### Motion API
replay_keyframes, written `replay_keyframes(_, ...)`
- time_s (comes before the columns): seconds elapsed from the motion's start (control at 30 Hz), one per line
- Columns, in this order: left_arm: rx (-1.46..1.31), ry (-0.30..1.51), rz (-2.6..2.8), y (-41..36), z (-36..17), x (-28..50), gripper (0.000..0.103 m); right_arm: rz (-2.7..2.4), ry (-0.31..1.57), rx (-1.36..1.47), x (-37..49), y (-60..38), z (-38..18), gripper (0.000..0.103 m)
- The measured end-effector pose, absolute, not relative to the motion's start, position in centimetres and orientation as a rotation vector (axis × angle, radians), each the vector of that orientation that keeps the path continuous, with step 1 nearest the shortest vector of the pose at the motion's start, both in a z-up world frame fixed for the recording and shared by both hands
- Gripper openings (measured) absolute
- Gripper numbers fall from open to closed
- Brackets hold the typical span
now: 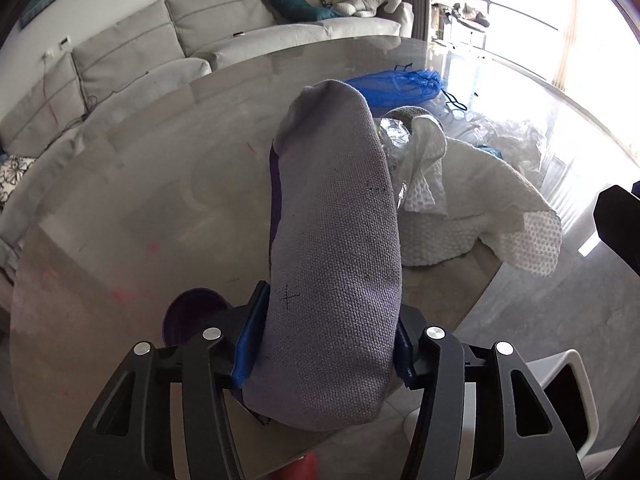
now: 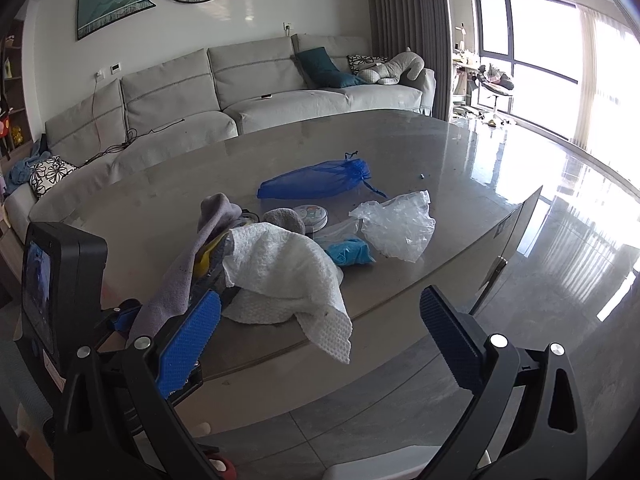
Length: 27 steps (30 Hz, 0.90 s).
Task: Collect trash
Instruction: 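Close the left gripper on the grey-purple sock and lift it, then grasp the clear plastic bag with yellow wrapper with the right gripper while left holds sock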
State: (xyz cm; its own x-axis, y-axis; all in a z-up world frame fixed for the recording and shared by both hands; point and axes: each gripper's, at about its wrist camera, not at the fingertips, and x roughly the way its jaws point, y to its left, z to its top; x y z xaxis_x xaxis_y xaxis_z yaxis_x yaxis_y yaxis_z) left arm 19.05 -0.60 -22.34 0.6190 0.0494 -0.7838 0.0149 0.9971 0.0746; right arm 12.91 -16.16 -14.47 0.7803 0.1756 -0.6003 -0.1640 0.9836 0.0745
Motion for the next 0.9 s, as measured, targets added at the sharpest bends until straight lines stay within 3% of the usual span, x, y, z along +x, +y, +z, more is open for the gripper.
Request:
replay_keyframes(0.2,0.061,0.864,0.011,0.0,-21.6,18.7,0.034,0.187,0.654,0.007,13.0,-15.6,-14.5,0.100)
replay_keyframes(0.9,0.050,0.706,0.112,6.4,-14.5,16.3,0.029,0.266,0.656,0.002,13.2,-12.1,-14.2,0.100)
